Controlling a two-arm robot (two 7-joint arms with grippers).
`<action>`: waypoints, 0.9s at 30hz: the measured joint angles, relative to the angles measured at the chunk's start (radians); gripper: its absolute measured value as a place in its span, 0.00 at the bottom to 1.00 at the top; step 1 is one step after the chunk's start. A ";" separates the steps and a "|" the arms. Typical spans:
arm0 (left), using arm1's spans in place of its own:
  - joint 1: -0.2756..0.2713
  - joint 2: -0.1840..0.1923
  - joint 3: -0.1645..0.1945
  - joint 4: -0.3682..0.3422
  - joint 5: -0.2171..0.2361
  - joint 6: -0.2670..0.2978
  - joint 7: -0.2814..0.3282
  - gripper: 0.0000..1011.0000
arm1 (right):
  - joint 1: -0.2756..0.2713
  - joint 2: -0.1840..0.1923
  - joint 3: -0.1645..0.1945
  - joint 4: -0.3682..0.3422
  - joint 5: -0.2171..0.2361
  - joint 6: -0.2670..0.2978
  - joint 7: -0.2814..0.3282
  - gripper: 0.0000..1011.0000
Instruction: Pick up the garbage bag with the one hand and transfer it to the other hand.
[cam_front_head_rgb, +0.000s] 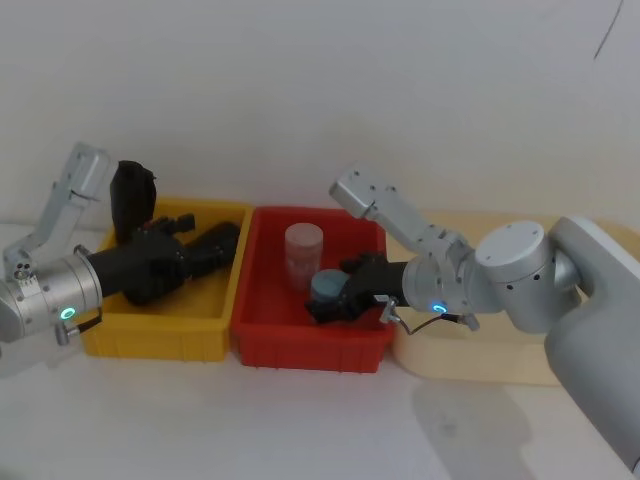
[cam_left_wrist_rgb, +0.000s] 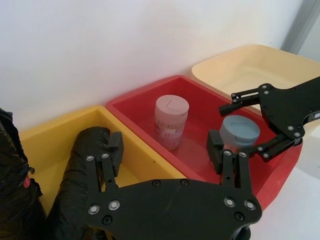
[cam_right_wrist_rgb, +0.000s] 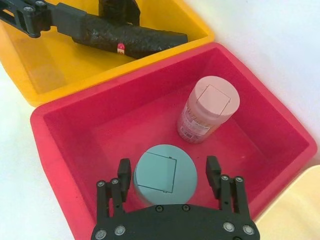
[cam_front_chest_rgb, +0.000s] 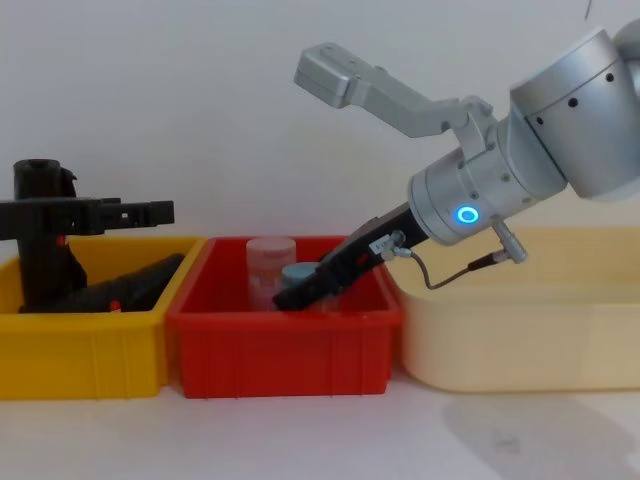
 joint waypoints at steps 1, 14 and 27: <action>0.000 0.000 0.000 0.000 0.000 0.000 0.000 0.99 | 0.000 0.000 0.000 0.001 0.000 0.000 0.000 0.90; 0.000 0.000 0.000 0.000 0.000 0.000 0.000 0.99 | 0.001 -0.002 0.002 0.003 -0.001 -0.001 -0.001 0.70; 0.000 0.000 0.000 0.000 0.000 0.000 0.000 0.99 | 0.001 -0.002 0.002 0.005 -0.001 -0.001 -0.002 0.70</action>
